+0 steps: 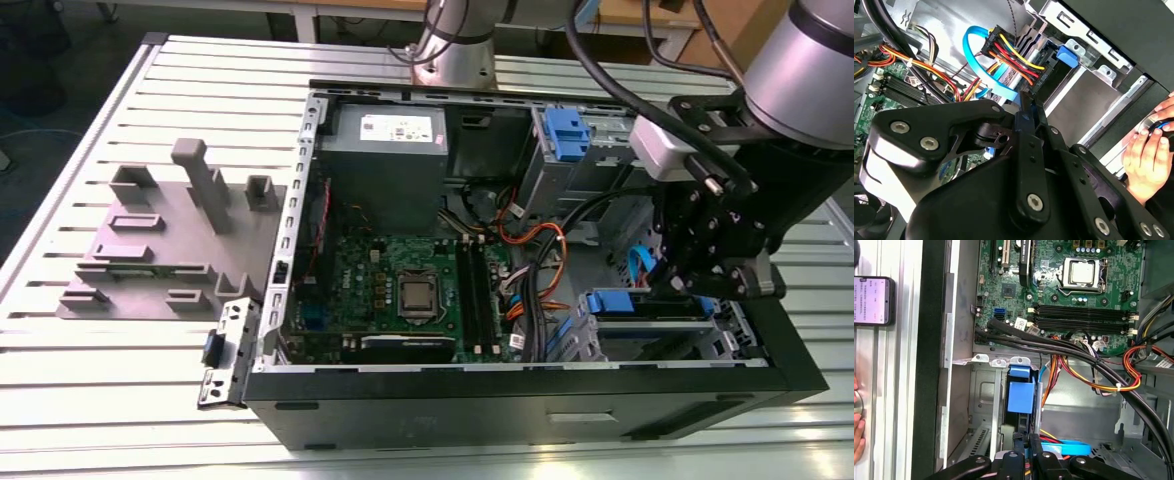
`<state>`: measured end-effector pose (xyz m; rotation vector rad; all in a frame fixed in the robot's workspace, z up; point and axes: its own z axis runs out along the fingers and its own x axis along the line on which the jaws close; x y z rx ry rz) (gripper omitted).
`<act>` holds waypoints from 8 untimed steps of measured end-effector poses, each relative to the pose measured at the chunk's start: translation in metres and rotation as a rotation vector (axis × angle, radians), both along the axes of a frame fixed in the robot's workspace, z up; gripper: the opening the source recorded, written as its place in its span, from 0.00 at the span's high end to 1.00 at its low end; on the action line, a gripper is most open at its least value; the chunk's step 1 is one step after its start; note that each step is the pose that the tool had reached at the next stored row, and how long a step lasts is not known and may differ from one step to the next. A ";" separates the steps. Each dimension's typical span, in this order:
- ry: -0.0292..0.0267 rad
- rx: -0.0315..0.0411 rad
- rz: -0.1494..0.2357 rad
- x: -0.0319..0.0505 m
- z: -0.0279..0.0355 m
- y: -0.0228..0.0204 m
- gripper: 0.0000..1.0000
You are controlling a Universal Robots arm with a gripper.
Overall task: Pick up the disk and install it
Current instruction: 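Insert the second disk wire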
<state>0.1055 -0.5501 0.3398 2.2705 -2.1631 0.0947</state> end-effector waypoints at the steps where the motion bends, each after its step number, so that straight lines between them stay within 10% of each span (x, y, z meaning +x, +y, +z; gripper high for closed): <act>1: -0.0002 0.0000 -0.001 0.0000 -0.0003 -0.0001 0.84; 8: -0.0065 0.0000 -0.002 -0.0001 -0.0019 -0.0003 0.84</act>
